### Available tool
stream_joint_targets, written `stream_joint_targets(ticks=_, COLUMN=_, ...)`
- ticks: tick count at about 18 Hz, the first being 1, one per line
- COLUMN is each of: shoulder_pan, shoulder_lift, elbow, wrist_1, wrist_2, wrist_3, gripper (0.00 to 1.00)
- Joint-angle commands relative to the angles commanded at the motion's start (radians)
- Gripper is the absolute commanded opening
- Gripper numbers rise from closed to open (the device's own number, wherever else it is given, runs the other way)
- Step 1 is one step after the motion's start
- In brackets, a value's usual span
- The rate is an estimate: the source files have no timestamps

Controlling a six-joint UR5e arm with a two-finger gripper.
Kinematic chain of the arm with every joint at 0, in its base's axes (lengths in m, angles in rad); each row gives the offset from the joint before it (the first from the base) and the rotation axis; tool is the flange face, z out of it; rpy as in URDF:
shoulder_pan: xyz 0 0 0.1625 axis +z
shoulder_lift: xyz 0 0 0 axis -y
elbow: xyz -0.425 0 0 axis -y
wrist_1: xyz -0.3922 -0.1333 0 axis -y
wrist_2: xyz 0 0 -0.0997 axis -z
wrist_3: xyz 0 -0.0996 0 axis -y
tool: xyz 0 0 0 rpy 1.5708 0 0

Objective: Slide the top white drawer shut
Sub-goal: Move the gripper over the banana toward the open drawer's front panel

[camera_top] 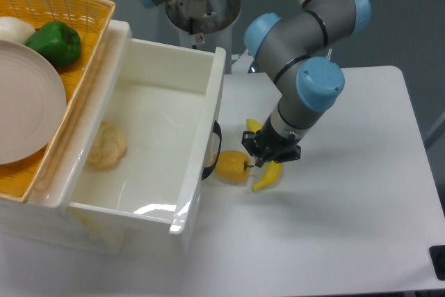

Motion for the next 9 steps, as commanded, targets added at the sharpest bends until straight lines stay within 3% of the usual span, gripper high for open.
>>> stream_joint_targets(ticks=9, shoulder_pan=0.0, shoulder_lift=0.034, elbow=-0.006, wrist_1=-0.005, wrist_2=-0.132, wrist_3=0.0, gripper=0.0)
